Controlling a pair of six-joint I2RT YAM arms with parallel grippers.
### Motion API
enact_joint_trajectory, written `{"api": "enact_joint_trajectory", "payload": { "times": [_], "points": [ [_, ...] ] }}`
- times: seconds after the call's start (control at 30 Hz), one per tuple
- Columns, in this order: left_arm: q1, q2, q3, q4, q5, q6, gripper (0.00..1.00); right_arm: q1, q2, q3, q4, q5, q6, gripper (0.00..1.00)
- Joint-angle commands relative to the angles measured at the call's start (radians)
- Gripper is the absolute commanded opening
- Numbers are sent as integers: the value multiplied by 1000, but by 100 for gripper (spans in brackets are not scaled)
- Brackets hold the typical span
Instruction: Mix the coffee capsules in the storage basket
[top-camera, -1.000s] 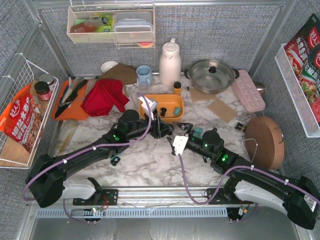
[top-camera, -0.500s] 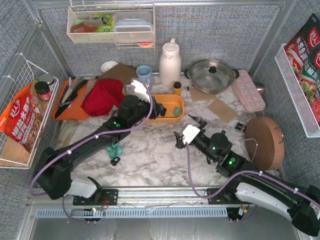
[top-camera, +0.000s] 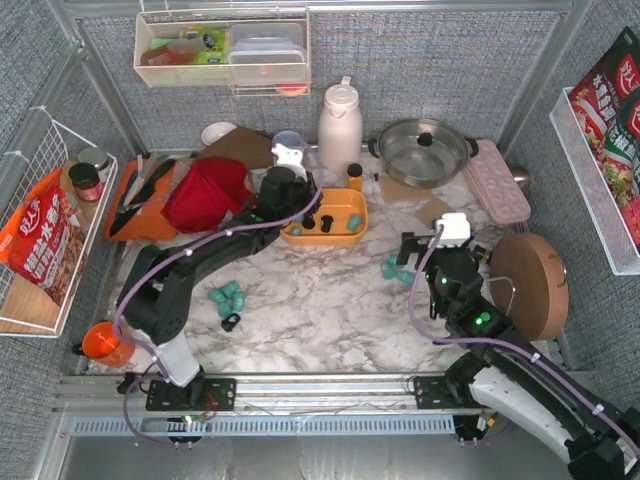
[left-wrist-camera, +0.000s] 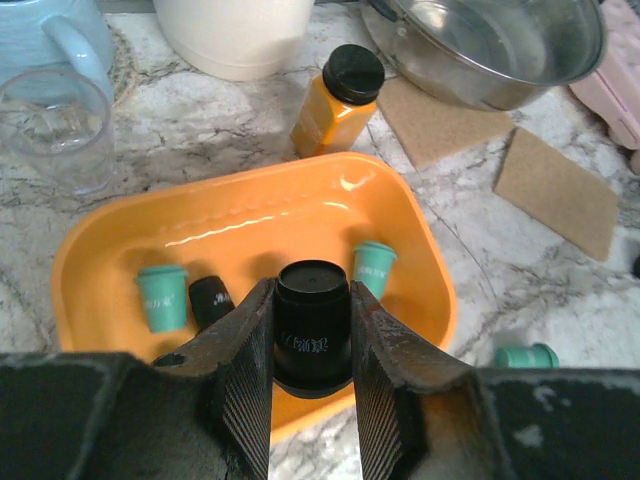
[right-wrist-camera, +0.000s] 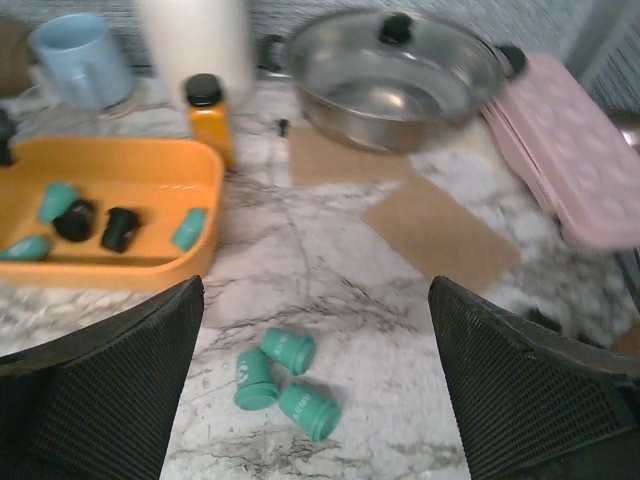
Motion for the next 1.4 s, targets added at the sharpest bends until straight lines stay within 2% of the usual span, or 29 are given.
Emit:
{"api": "enact_joint_trajectory", "payload": {
  "times": [0.0,0.2,0.3,0.5,0.6,0.67,0.7,0.77,0.8,0.97,1.2,1.37],
  "points": [
    [8,109,92,-15,-10,1,12,-94,6,25,-170,88,317,99],
    [11,256,200,-87,-12,-23,13,-134,91,70,-359,77,412,99],
    [12,304,235,-115,-27,-25,19,-136,143,96,-423,59,442,99],
    [11,320,227,-108,-39,-18,33,-138,202,101,-443,8,458,99],
    [11,313,225,-117,-50,-6,44,-139,233,100,-446,-23,460,99],
    [12,299,220,-120,-55,2,56,-140,252,104,-452,-45,466,99],
    [11,290,215,-119,-56,8,64,-141,260,104,-457,-54,469,99],
    [12,256,200,-117,-62,18,88,-141,274,104,-465,-69,476,99],
    [11,238,190,-114,-71,23,97,-141,279,104,-467,-77,477,99],
    [11,129,127,-115,-130,23,99,-144,302,87,-458,-83,511,97],
    [14,-120,-40,-152,-293,-56,99,-169,361,60,-410,-94,579,82],
    [15,-326,-203,-158,-295,24,99,-193,438,76,-387,-113,618,80]
  ]
}}
